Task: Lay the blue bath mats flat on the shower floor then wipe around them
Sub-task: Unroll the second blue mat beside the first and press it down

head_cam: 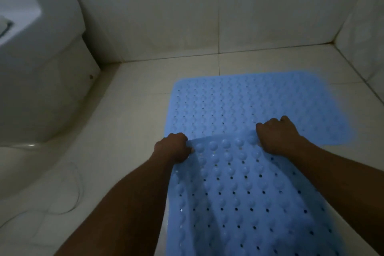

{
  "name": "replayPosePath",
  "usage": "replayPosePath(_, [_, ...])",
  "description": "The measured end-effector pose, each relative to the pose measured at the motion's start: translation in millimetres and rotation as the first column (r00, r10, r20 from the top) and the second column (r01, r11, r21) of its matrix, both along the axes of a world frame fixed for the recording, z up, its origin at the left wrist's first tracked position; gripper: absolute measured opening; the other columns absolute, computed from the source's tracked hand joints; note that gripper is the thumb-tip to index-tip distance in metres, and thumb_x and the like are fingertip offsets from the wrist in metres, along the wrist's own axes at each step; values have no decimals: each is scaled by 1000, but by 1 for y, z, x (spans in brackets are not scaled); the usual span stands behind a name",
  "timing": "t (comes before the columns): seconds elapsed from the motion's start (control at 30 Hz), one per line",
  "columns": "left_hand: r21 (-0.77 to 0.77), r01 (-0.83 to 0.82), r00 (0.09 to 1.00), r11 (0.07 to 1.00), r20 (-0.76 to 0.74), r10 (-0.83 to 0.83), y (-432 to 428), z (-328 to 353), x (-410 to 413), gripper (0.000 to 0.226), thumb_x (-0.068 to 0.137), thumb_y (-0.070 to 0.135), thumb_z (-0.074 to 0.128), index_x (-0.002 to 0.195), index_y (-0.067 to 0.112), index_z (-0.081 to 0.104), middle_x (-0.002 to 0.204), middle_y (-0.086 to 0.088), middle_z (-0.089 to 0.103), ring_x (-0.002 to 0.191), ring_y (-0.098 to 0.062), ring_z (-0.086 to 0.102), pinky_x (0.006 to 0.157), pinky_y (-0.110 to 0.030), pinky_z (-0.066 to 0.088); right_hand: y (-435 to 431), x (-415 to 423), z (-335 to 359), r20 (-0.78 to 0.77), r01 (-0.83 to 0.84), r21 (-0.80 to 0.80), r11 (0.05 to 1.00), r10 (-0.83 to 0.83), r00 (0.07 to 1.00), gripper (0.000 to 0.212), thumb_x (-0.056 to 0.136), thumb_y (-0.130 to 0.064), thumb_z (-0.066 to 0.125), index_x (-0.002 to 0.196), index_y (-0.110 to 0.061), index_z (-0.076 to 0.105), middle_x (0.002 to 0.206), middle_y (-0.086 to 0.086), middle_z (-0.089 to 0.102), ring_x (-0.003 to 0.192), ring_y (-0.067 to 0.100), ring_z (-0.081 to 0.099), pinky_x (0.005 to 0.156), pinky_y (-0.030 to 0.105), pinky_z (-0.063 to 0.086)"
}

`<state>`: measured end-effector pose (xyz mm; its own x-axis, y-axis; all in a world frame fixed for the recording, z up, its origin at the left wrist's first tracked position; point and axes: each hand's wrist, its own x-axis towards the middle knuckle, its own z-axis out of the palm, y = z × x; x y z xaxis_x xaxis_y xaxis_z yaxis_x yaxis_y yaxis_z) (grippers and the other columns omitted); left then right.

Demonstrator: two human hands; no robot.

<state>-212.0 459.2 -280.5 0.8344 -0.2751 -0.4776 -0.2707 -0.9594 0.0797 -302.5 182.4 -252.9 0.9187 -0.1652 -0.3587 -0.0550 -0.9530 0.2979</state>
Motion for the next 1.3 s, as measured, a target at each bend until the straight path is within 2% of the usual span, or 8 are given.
replayPosePath(0.37, [-26,20,987,999,159,-16,-4,-51,-24,36,98,37,49,130,22,46,132,-9,52,122,-33,53,96,-43,40,-4,-11,-57,6,16,72,997,-17,1000,33,91,-31,49,122,-22,50,114,2,67,112,25,59,105,42,32])
replayPosePath(0.5, [-26,158,947,987,287,-144,-1,-67,-50,68,100,53,40,158,23,21,165,-13,19,151,-36,20,119,-49,24,1,-19,-86,168,-19,86,996,4,986,39,81,-29,63,118,-18,58,109,8,67,111,32,58,111,50,29])
replayPosePath(0.6, [-75,152,986,986,85,-146,-11,-91,-95,83,93,76,21,161,34,-1,169,-5,-15,155,-37,-14,121,-59,-3,-1,-26,-98,242,108,168,980,-147,959,58,74,-36,73,127,-20,57,125,12,57,122,35,48,113,53,26])
replayPosePath(0.77, [-116,50,999,992,-10,-51,-4,-127,-118,93,82,91,19,154,47,-23,161,3,-39,147,-31,-37,118,-61,-17,-1,-49,-88,267,506,545,668,-711,651,91,76,-70,62,146,-26,26,157,7,22,144,35,18,112,60,20])
replayPosePath(0.87, [-85,77,997,993,-23,-80,15,-121,-94,97,78,95,22,153,51,-20,164,6,-33,151,-29,-30,121,-60,-12,-14,-64,-87,63,661,640,391,-884,463,111,67,-83,59,150,-21,19,155,17,26,140,43,31,112,62,27])
replayPosePath(0.97, [-46,50,996,998,-66,-53,27,-114,-81,99,79,94,26,154,48,-20,164,4,-34,151,-32,-28,121,-63,-8,-28,-84,-83,-286,724,674,150,-850,442,125,57,-90,63,148,-9,35,147,20,46,126,41,53,104,51,45])
replayPosePath(1.17, [-23,-28,993,999,-114,25,10,-105,-95,104,84,87,36,157,38,-19,164,-6,-33,150,-42,-25,121,-65,-4,-34,-102,-70,-382,668,744,26,-803,457,104,60,-61,85,138,-1,52,135,20,59,112,38,63,90,45,56])
replayPosePath(1.3, [-50,35,993,998,-109,-40,-7,-105,-104,99,87,82,38,157,41,-17,165,-4,-30,148,-48,-27,119,-69,-2,-36,-111,-58,-315,682,724,100,-832,456,102,58,-57,89,135,0,52,135,21,59,113,39,63,85,43,55])
